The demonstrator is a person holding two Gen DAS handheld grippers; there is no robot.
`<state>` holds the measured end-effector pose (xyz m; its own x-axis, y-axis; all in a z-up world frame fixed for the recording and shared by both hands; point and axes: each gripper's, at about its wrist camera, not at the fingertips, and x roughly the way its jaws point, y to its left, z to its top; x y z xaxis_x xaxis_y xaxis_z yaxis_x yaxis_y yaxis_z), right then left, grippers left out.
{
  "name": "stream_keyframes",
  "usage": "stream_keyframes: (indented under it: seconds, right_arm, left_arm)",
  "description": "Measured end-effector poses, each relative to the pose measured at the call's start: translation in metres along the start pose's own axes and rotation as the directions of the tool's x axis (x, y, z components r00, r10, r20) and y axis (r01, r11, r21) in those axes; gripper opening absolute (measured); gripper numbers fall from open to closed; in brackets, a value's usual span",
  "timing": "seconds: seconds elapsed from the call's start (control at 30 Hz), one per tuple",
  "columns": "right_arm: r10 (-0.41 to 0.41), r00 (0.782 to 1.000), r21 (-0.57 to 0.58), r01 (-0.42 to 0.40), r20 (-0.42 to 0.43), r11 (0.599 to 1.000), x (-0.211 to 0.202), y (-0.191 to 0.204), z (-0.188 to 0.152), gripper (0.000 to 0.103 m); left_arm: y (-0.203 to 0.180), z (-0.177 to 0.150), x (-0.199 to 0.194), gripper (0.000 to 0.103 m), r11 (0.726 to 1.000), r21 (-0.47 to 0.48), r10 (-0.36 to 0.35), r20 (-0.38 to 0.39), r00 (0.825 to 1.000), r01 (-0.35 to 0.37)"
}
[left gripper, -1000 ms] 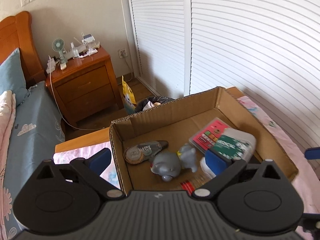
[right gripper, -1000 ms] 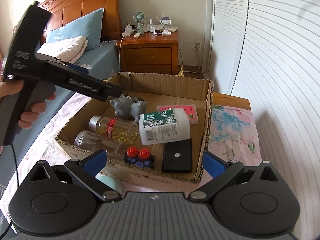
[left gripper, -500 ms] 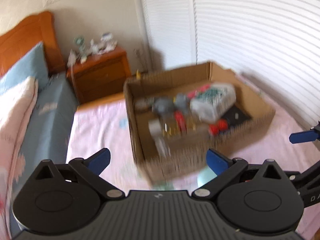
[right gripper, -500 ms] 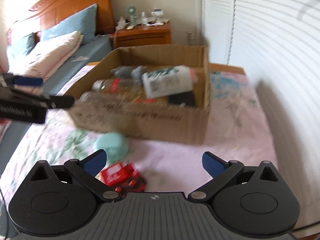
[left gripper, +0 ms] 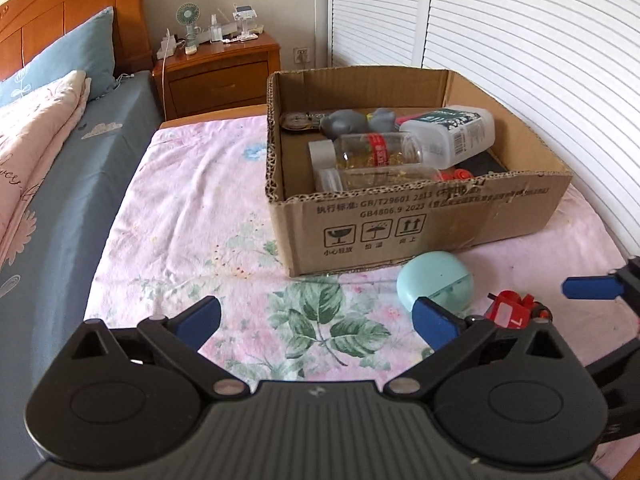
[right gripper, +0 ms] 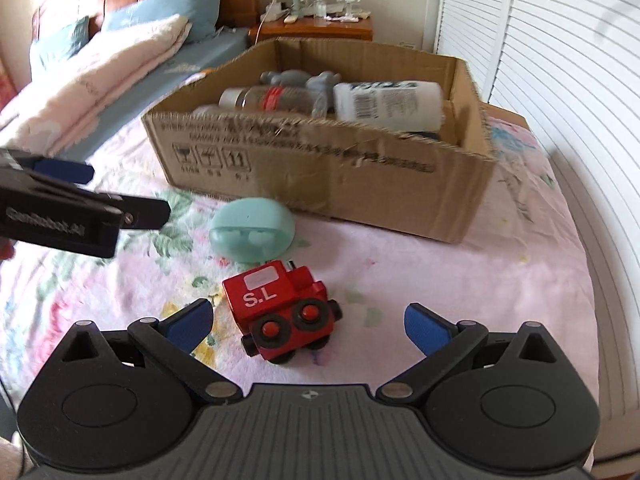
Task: Organize rigid objects
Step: 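Move the left tool to the teal case while the right tool nears the red train, then grasp the teal oval case with the left tool while the right tool grasps the red S.L train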
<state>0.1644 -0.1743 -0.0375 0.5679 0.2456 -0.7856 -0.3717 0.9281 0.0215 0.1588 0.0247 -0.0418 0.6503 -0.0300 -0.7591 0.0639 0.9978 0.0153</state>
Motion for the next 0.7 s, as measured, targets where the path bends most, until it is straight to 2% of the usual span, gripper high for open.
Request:
stream_keyframes:
  seconds: [0.23, 0.5, 0.7]
  right_arm:
    - [-0.063, 0.998, 0.013, 0.063, -0.012, 0.998, 0.020, 0.004, 0.003, 0.103]
    - [-0.168, 0.986, 0.142, 0.167, -0.011, 0.976, 0.015, -0.034, -0.002, 0.103]
    - [-0.157, 0.987, 0.123, 0.153, 0.018, 0.981, 0.012, -0.042, -0.010, 0.103]
  left_arm:
    - [0.007, -0.005, 0.001, 0.101, 1.000, -0.017, -0.025, 0.009, 1.000, 0.025]
    - [-0.006, -0.004, 0.010, 0.101, 0.999, 0.005, -0.043, -0.021, 0.999, 0.043]
    - [-0.028, 0.006, 0.017, 0.101, 0.996, 0.030, -0.085, -0.032, 0.996, 0.086]
